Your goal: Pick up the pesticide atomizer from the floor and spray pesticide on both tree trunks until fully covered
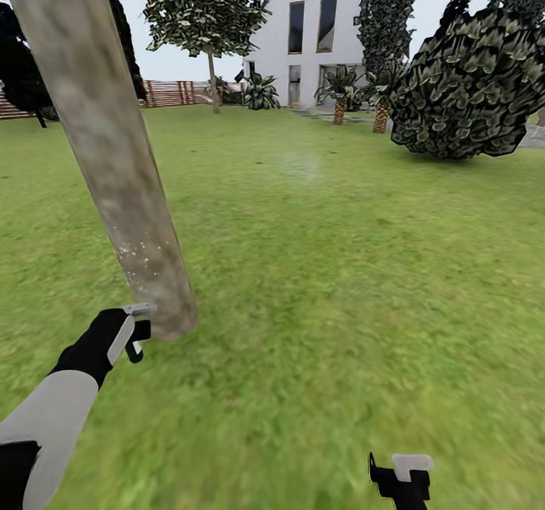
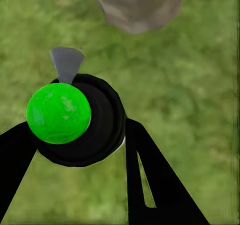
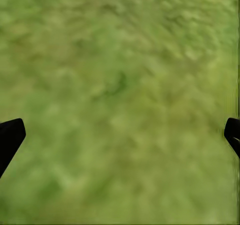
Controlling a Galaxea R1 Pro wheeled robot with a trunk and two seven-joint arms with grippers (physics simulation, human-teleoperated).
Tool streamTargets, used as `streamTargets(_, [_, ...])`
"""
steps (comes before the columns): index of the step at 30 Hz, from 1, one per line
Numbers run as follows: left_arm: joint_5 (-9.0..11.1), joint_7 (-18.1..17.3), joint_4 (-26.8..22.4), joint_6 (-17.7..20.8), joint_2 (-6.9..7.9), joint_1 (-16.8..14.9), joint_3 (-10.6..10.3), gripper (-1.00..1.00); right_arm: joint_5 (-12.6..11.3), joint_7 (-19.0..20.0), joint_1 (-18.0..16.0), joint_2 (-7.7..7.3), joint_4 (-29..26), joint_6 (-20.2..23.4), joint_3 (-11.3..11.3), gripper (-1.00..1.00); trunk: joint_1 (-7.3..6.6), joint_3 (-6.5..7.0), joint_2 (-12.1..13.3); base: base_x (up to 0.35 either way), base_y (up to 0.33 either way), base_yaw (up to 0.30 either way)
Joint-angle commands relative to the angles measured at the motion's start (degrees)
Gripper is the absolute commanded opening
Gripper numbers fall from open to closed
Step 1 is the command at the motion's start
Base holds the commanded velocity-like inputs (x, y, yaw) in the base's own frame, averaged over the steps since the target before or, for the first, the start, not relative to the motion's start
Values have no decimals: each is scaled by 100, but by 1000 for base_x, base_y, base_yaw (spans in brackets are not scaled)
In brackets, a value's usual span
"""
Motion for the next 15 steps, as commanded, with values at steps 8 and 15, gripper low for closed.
streamTargets(8, [57,43,-42,23,-1,-5,14,-100,-29,-25,-1,-3,-3,1,43,100,0,-5,-2,150,-265,1])
streamTargets(15, [54,43,-42,23,4,-3,3,-100,-29,-28,-1,1,-3,1,48,100,0,-5,-2,45,-269,75])
